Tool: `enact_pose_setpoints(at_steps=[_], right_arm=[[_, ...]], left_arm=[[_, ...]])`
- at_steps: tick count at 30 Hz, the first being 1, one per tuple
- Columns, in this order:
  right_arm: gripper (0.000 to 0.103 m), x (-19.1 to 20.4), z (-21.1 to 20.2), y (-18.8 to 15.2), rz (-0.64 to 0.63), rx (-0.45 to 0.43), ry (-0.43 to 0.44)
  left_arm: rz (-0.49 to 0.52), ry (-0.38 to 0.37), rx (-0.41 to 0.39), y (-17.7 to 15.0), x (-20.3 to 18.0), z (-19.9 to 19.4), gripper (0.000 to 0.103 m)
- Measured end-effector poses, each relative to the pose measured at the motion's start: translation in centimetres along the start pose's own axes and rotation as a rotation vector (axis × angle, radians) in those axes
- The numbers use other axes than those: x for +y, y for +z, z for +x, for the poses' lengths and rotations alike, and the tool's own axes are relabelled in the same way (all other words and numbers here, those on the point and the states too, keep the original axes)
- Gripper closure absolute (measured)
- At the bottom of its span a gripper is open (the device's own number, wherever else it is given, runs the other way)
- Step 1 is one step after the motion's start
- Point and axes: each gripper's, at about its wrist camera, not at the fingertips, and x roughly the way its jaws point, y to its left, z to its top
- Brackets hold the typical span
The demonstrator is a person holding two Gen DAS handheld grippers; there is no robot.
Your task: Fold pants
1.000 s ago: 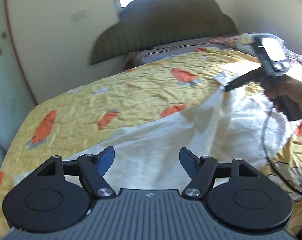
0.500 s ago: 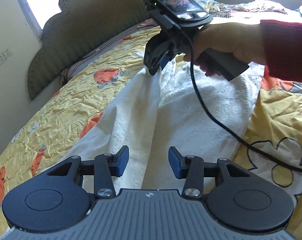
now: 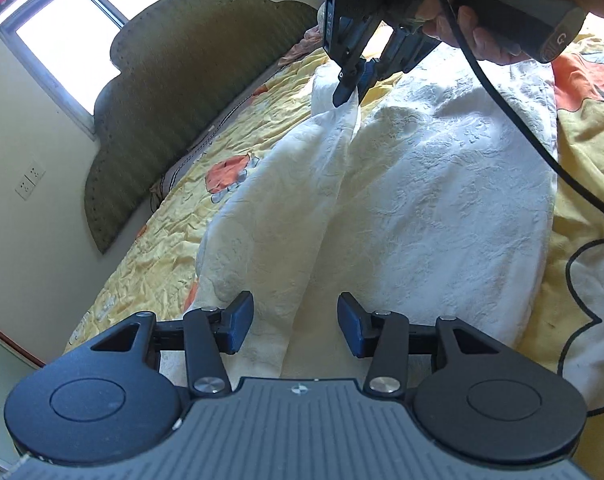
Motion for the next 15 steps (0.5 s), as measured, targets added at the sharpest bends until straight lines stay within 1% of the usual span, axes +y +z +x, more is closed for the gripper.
enact_pose_setpoints(at_steps=[2,4,5,7,10,12,13,14,15], right_arm=[[0.095,-0.9,0.6,0.4,0.063,0.001,0.028],[0.095,-1.3,1.4,0.8,0.093,0.003,0.028],[0.095,-1.5,1.8,1.0,0.108,-0.003,0.031],[0.095,-2.1,2.7,1.6,0.155,-0.025,0.066],[0.094,-3.6,4.0,2.4,0.263,-0.031,0.083],[0.094,-4.9,4.5,2.6,0.363,-0.03,0.114],[0.094,-5.5,4.4,2.7,0.401,-0.045,0.139],[0.094,-5.5,4.1,2.8,0.411,-0.061,0.148],[0.095,-5.1,3.4,2.9,0.389,-0.08,0.151]], left_arm=[[0.006,0.009,0.003,0.2,-0.1,0.1,0.05],[0.004,0.009,0.004,0.4,-0.3,0.0,0.05],[0.004,0.011,0.006,0.4,-0.4,0.0,0.05],[0.009,0.016,0.012,0.4,-0.5,0.0,0.05],[0.006,0.016,0.015,0.6,-0.6,0.0,0.049],[0.007,0.019,0.019,0.7,-0.7,0.1,0.049],[0.008,0.02,0.022,0.8,-0.7,0.2,0.049],[0.01,0.02,0.025,0.8,-0.7,0.3,0.049],[0.01,0.022,0.027,0.9,-0.7,0.3,0.049]])
